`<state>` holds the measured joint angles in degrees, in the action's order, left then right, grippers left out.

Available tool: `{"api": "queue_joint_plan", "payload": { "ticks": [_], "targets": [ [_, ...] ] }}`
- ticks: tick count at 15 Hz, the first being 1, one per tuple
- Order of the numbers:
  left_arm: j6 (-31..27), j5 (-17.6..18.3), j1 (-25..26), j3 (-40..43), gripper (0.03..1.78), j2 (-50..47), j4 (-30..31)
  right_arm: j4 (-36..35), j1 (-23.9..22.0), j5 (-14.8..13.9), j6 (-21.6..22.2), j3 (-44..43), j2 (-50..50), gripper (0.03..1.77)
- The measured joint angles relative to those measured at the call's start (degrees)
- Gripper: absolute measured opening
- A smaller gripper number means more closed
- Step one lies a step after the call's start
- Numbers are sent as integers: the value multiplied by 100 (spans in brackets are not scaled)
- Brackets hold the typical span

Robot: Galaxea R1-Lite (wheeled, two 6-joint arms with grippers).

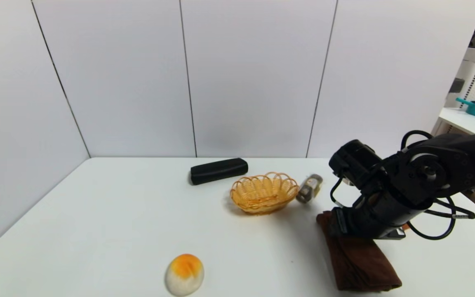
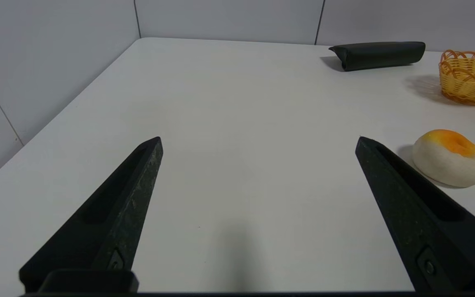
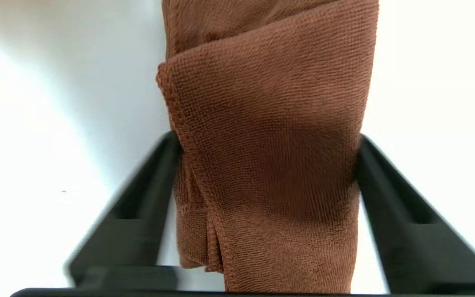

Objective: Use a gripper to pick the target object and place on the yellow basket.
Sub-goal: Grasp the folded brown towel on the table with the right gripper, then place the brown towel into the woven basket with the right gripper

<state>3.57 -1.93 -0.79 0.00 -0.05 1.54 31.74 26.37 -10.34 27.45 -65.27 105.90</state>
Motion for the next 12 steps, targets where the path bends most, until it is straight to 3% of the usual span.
{"api": "queue_joint_plan", "payload": {
  "ticks": [4, 5, 6, 12],
  "targets": [
    [-2, -2, 0, 0, 169, 0, 0, -7, -68, 30, 18, 44, 154, 72],
    [-2, 0, 0, 0, 169, 0, 0, -5, -68, 28, 22, 52, 193, 36],
    [0, -2, 0, 0, 169, 0, 0, -7, -71, 34, 30, 59, 229, 24],
    [0, -2, 0, 0, 169, 0, 2, 28, -74, 43, 33, -11, 146, 24]
  ]
}}
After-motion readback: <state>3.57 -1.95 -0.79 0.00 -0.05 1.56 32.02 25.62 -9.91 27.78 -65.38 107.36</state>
